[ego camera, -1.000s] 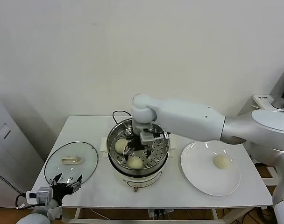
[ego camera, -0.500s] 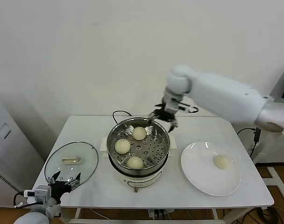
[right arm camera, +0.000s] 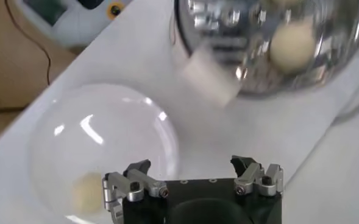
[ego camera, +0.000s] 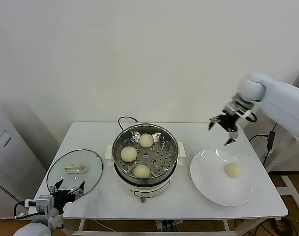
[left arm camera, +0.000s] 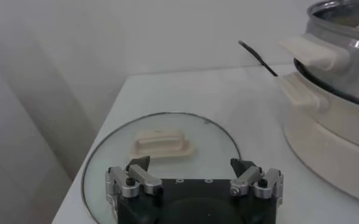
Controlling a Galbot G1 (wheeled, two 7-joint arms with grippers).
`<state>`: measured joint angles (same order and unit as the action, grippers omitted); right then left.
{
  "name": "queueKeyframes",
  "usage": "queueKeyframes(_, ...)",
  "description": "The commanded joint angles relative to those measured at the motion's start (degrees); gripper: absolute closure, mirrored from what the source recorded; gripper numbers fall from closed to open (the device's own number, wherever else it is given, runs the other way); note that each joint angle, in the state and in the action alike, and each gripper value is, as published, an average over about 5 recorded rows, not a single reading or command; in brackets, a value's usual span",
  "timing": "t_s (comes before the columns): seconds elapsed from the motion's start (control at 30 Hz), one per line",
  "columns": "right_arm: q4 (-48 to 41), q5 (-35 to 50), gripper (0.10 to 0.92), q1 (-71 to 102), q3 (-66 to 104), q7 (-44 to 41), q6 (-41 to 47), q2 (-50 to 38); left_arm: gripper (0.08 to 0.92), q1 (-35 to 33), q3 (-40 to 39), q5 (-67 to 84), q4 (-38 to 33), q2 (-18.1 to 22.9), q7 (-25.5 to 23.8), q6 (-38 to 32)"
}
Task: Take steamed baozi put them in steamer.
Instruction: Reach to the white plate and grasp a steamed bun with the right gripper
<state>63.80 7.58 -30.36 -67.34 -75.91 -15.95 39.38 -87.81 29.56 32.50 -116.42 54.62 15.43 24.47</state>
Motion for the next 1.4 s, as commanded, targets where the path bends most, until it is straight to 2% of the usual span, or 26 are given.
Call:
queueKeyframes(0.03, -6.77, -2.03, 0.203, 10.08, 5.03, 1.08, 3.38, -6.18, 0.177, 0.16, -0.14, 0.01, -0.04, -0.02, -0.03, 0.01)
queueKeyframes(0.5, -13.57, -12.65, 0.203, 23.66, 16.34, 6.29, -0.44, -0.30, 0.177, 0.42, -0.57, 0.01, 0.18, -0.12, -0.06, 0.03)
queueKeyframes(0.83, -17.05, -16.93, 0.203, 26.97, 19.82, 8.45, -1.32, 3.38, 0.177, 0.27, -0.64, 0.00, 0.26, -0.07, -0.08, 0.00)
queueKeyframes(1.4, -18.30, -21.06, 0.203, 30.72, 23.06, 9.32, -1.63, 4.80, 0.177, 0.17, -0.61, -0.35, 0.51, 0.23, -0.05, -0.07)
